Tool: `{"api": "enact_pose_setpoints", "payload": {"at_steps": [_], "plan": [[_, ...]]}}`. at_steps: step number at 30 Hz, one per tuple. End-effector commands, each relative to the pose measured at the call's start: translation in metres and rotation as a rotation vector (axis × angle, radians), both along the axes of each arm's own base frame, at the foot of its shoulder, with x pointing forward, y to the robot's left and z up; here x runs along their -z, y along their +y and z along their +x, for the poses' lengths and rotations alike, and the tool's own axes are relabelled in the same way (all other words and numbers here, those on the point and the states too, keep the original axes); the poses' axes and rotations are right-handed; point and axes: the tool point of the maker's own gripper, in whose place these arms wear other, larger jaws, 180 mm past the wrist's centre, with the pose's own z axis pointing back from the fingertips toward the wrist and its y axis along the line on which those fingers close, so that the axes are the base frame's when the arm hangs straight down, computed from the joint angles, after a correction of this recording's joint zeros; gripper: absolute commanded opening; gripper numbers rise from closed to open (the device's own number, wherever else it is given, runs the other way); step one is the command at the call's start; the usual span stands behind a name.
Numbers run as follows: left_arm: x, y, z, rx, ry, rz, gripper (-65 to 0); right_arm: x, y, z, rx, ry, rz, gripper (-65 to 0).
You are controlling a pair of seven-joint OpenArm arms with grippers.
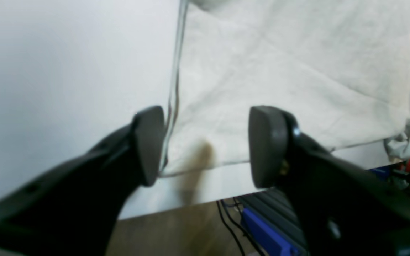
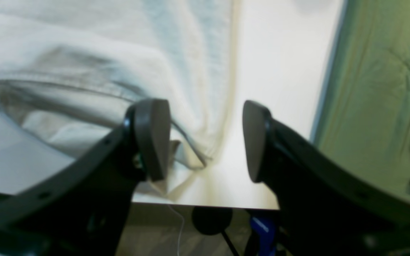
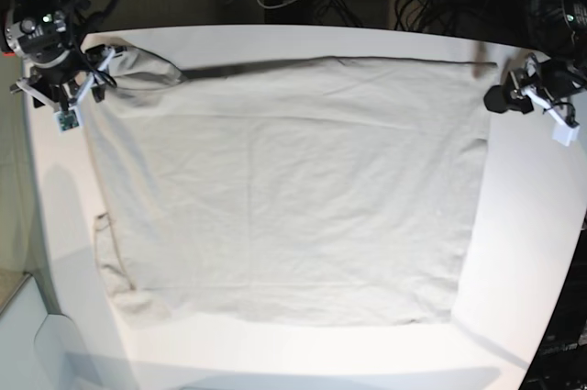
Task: Layout the t-shirt on the table in an organized manner, then fold the t-shirt properly
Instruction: 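Release the shirt edge with both grippers, then move both grippers down onto the shirt's side edges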
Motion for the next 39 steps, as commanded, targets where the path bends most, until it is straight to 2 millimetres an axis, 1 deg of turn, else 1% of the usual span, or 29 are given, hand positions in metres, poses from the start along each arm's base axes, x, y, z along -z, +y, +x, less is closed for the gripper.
{"api": "enact_pose_setpoints", "payload": {"at_steps": [1,3,5,8,10,12,15,16,18,21,24,25,27,28,29,30,32,34,35,36,38,39], "plan": [[-0.015,0.011,0.010,-0.013,-0.051,0.014,-27.4,-0.011,-0.003,0.007,-0.005,-0.045,-0.012,-31.4],[-0.020,0.022,0.010,-0.052,-0.068,0.018,-27.4,-0.012,-0.003,0.008,-0.006,-0.048,-0.013,-31.4],[-0.027,0.036,0.011,-0.096,-0.090,0.026,-27.4,-0.015,-0.005,0.013,-0.003,-0.063,-0.018,-31.4],[-0.039,0.055,0.012,-0.157,-0.127,0.041,-27.4,-0.020,-0.020,0.010,0.036,-0.072,-0.036,-31.4],[-0.046,0.066,0.012,-0.192,-0.151,0.050,-27.4,-0.027,-0.025,0.015,0.052,-0.093,-0.044,-31.4],[-0.052,0.073,0.013,-0.215,-0.169,0.056,-27.4,-0.030,-0.033,0.016,0.073,-0.104,-0.053,-31.4],[-0.069,0.072,0.037,-0.221,-0.241,0.039,-27.4,-0.039,-0.033,0.028,0.072,-0.143,-0.051,-31.4],[-0.070,0.068,0.044,-0.225,-0.260,0.026,-27.4,-0.043,-0.033,0.033,0.073,-0.159,-0.051,-31.4],[-0.077,0.054,0.063,-0.236,-0.314,-0.023,-27.4,-0.054,-0.029,0.051,0.062,-0.203,-0.046,-31.4],[-0.084,0.031,0.089,-0.252,-0.379,-0.106,-27.5,-0.065,-0.009,0.078,0.000,-0.252,-0.025,-31.4],[-0.084,-0.003,0.119,-0.257,-0.417,-0.172,-27.6,-0.063,0.015,0.108,-0.066,-0.264,0.018,-31.7],[-0.083,-0.012,0.127,-0.255,-0.416,-0.174,-27.6,-0.060,0.019,0.116,-0.077,-0.258,0.023,-31.9],[-0.075,-0.029,0.139,-0.249,-0.393,-0.159,-27.8,-0.048,0.023,0.129,-0.083,-0.230,0.041,-32.6],[-0.070,-0.039,0.145,-0.239,-0.375,-0.144,-29.3,-0.041,0.023,0.136,-0.082,-0.211,0.049,-34.2],[-0.065,-0.051,0.152,-0.223,-0.357,-0.126,-32.4,-0.032,0.024,0.143,-0.080,-0.186,0.063,-37.1],[-0.060,-0.062,0.157,-0.201,-0.334,-0.109,-35.8,-0.027,0.024,0.149,-0.076,-0.173,0.076,-40.2],[-0.051,-0.078,0.167,-0.154,-0.287,-0.073,-46.3,-0.020,0.023,0.164,-0.069,-0.153,0.109,-48.5],[-0.046,-0.092,0.180,-0.113,-0.270,-0.046,-59.9,-0.016,0.015,0.177,-0.062,-0.134,0.120,-58.0],[-0.043,-0.097,0.184,-0.099,-0.269,-0.034,-65.0,-0.013,0.013,0.182,-0.062,-0.121,0.130,-62.3],[-0.039,-0.100,0.188,-0.094,-0.273,-0.022,-65.0,-0.012,0.011,0.188,-0.059,-0.112,0.140,-65.0],[-0.034,-0.103,0.195,-0.103,-0.299,-0.012,-63.1,-0.010,0.014,0.201,-0.063,-0.116,0.172,-63.3],[-0.032,-0.100,0.199,-0.111,-0.316,0.000,-64.4,-0.011,0.012,0.207,-0.064,-0.127,0.181,-63.0]]}}
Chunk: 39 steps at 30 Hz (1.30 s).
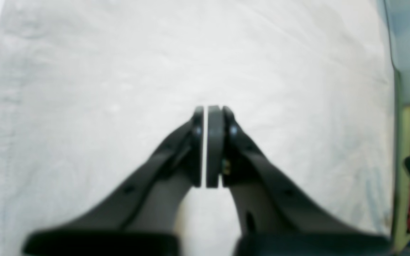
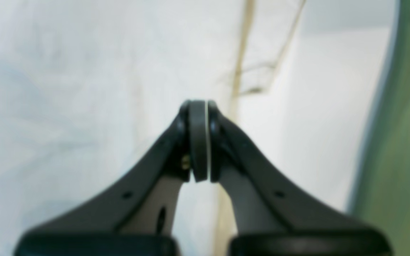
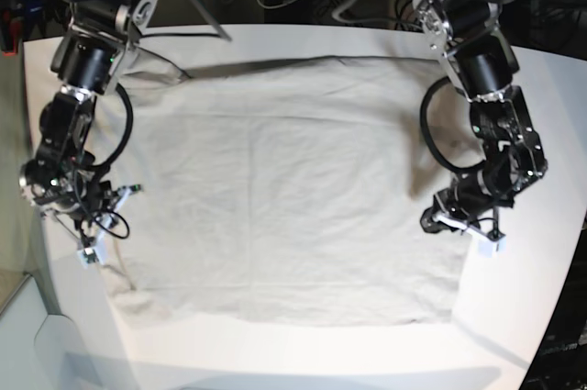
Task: Layout the t-shirt on the table in an organized manner, then fold the t-shirt properly
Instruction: 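Move both grippers down onto the shirt's side edges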
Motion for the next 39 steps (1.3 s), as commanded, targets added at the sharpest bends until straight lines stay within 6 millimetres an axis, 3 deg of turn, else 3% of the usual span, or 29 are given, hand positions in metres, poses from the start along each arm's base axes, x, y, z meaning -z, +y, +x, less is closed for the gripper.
{"api": "enact_pose_setpoints", "payload": {"at_steps": [1,6,9,15,19,23,27,31,35,39], "plan": [[-0.011,0.008,0.011,-0.004,-0.041,0.024,-65.0,-0.016,-0.003,0.015,0.000,-0.061,0.007,-63.2],[0.026,0.023,-0.002,0.008,0.041,0.060,-64.8,0.010,0.007,0.013,-0.010,-0.034,0.072,-63.4],[0.051,0.045,-0.022,-0.014,0.122,0.067,-64.8,0.031,0.012,0.004,-0.011,0.015,0.103,-63.5],[0.065,0.095,-0.046,-0.082,0.145,0.144,-64.8,0.056,0.017,-0.019,-0.012,0.082,0.116,-63.4],[0.064,0.117,-0.056,-0.093,0.162,0.184,-64.8,0.073,0.046,-0.033,-0.103,0.131,0.096,-63.5],[0.056,0.141,-0.060,-0.108,0.165,0.228,-64.8,0.060,0.064,-0.039,-0.194,0.088,0.026,-63.5],[0.047,0.162,-0.064,-0.125,0.160,0.263,-64.8,0.022,0.081,-0.037,-0.249,-0.027,-0.032,-63.5],[0.043,0.166,-0.063,-0.130,0.157,0.269,-64.8,-0.016,0.087,-0.029,-0.249,-0.137,-0.059,-63.5],[0.042,0.166,-0.062,-0.130,0.154,0.270,-64.8,-0.025,0.082,-0.028,-0.240,-0.132,-0.092,-63.5],[0.045,0.160,-0.061,-0.126,0.154,0.259,-64.8,-0.017,0.082,-0.029,-0.240,-0.111,-0.082,-63.5]]}}
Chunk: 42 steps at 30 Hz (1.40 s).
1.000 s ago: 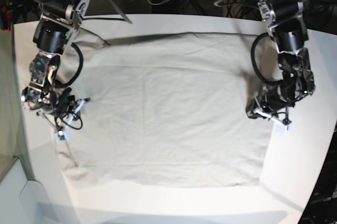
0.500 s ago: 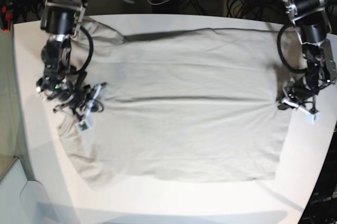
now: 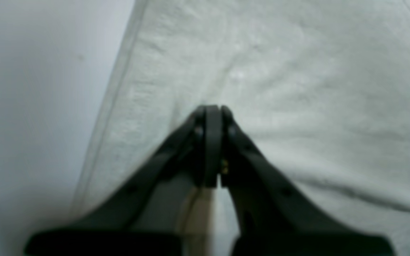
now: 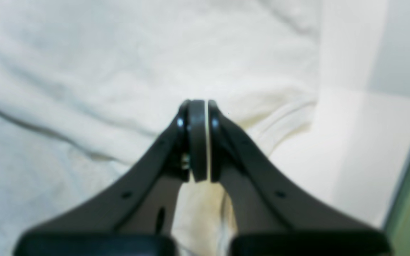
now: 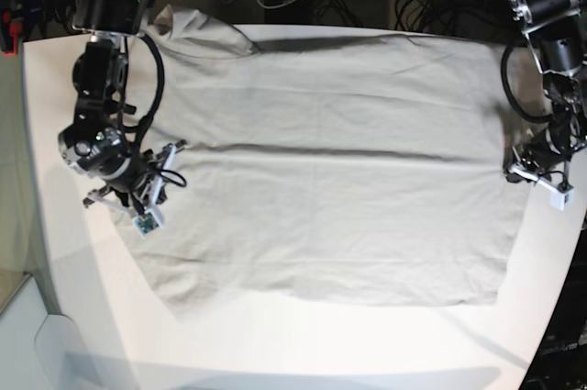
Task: Layout the t-shirt on the table in an organized manner, then fold the t-shirt properly
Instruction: 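Move both grippers down onto the shirt's side edges, then pinch the shirt edges with both grippers and tug them outward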
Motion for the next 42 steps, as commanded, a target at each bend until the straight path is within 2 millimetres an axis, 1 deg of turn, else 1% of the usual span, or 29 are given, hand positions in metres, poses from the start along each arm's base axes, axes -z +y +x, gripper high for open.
{"api": "enact_pose_setpoints", "payload": {"at_steps": [1,2,4,7,13,15,18,21,22,24,26,29,31,32,34,35,37,39,40,42], "plan": [[-0.004,0.005,0.002,0.003,0.013,0.021,-64.8,-0.019,0.001,0.016,-0.002,-0.065,0.016,-63.5],[-0.006,0.006,0.003,0.002,0.008,0.022,-64.8,-0.019,0.002,0.019,-0.002,-0.064,0.020,-63.5],[-0.015,0.006,0.009,0.008,-0.019,0.036,-64.8,-0.013,0.002,0.022,0.000,-0.045,0.029,-63.5],[-0.033,0.005,0.017,0.034,-0.051,0.064,-64.8,-0.016,0.001,0.033,0.003,-0.046,0.032,-63.4],[-0.073,-0.007,0.035,0.071,-0.152,0.032,-64.6,-0.042,0.001,0.067,0.002,-0.098,0.039,-63.1],[-0.078,-0.008,0.038,0.066,-0.168,0.021,-64.5,-0.047,-0.002,0.080,0.003,-0.097,0.041,-63.1],[-0.088,-0.010,0.050,0.065,-0.196,0.016,-64.5,-0.056,-0.004,0.104,0.003,-0.096,0.059,-61.4],[-0.088,-0.014,0.051,0.069,-0.196,0.006,-64.5,-0.067,0.000,0.135,0.000,-0.081,0.102,-57.1],[-0.087,-0.015,0.051,0.068,-0.196,0.003,-64.5,-0.075,0.004,0.148,-0.007,-0.093,0.131,-55.3],[-0.083,-0.023,0.052,0.073,-0.193,-0.014,-64.5,-0.081,0.011,0.165,-0.018,-0.101,0.182,-51.9],[-0.078,-0.026,0.050,0.073,-0.185,-0.019,-64.5,-0.087,0.014,0.179,-0.024,-0.114,0.233,-46.6],[-0.067,-0.028,0.039,0.074,-0.161,-0.027,-64.5,-0.091,0.026,0.193,-0.038,-0.153,0.324,-38.2],[-0.065,-0.028,0.036,0.078,-0.156,-0.026,-64.4,-0.091,0.017,0.196,-0.021,-0.187,0.371,-33.6],[-0.062,-0.028,0.034,0.077,-0.149,-0.027,-64.4,-0.091,0.016,0.197,-0.017,-0.204,0.394,-32.0],[-0.058,-0.029,0.030,0.078,-0.141,-0.028,-64.4,-0.095,0.018,0.200,-0.013,-0.257,0.448,-32.0],[-0.056,-0.029,0.026,0.080,-0.134,-0.027,-64.4,-0.095,0.012,0.201,0.020,-0.282,0.466,-32.1],[-0.048,-0.029,0.018,0.079,-0.113,-0.028,-63.8,-0.082,-0.015,0.197,0.116,-0.306,0.465,-32.0],[-0.044,-0.029,0.015,0.079,-0.104,-0.028,-59.9,-0.080,-0.037,0.197,0.205,-0.350,0.473,-31.9],[-0.042,-0.029,0.012,0.079,-0.098,-0.028,-56.1,-0.075,-0.046,0.195,0.246,-0.362,0.468,-31.9],[-0.039,-0.029,0.009,0.079,-0.090,-0.029,-46.7,-0.063,-0.054,0.188,0.277,-0.350,0.455,-31.9]]}}
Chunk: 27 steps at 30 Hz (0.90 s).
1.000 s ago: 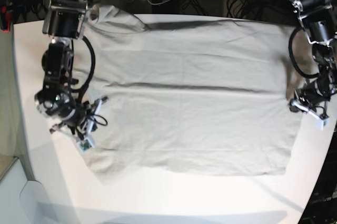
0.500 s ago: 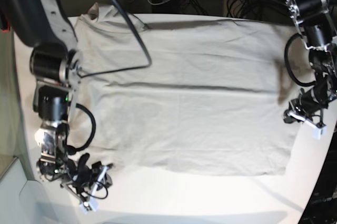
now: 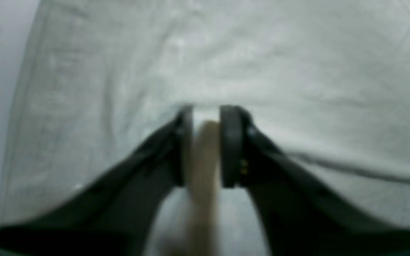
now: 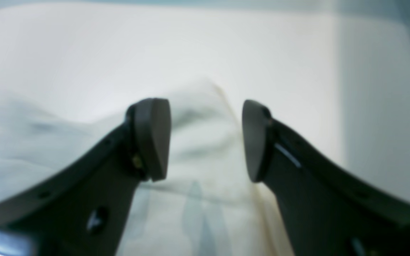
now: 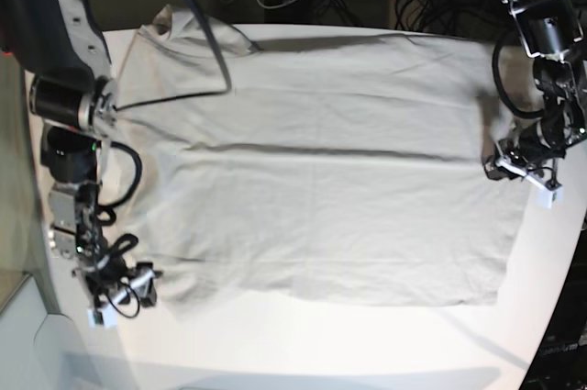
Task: Layout the t-shirt on the table in an organized manner, then fold the t-shirt properly
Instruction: 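Pinch the shirt edges with both grippers and tug them outward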
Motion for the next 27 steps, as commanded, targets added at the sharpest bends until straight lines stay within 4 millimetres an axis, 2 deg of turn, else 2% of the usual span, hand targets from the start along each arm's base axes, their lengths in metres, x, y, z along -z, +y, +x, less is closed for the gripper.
{"api": "enact_pose_setpoints", "payload": {"at_steps": [1,3,4,8,10,14,18,27], "plan": [[-0.023,0.008,0.016,-0.006,-0.075,0.012,-41.8,-0.032,-0.002,0.017,0.009,-0.081,0.013,-31.9],[-0.023,0.008,0.016,-0.006,-0.075,0.012,-33.8,-0.008,-0.002,0.003,-0.002,-0.004,0.008,-31.9],[-0.022,0.008,0.015,-0.006,-0.074,0.012,-32.5,0.001,0.003,-0.002,-0.027,0.024,0.011,-31.9],[-0.027,0.006,0.012,-0.009,-0.097,-0.017,-32.6,0.026,0.027,-0.026,-0.164,0.116,0.042,-32.2],[-0.040,0.001,0.015,-0.004,-0.146,-0.044,-32.6,0.035,0.032,-0.037,-0.205,0.150,0.046,-32.3],[-0.070,-0.001,0.016,0.018,-0.231,-0.055,-32.6,0.042,0.030,-0.055,-0.233,0.170,-0.019,-33.9],[-0.078,-0.006,0.011,0.029,-0.257,-0.077,-32.6,0.045,0.028,-0.070,-0.244,0.160,-0.065,-34.1],[-0.059,-0.009,-0.012,0.026,-0.208,-0.109,-32.6,0.050,0.024,-0.074,-0.239,0.173,-0.069,-34.1]]}}
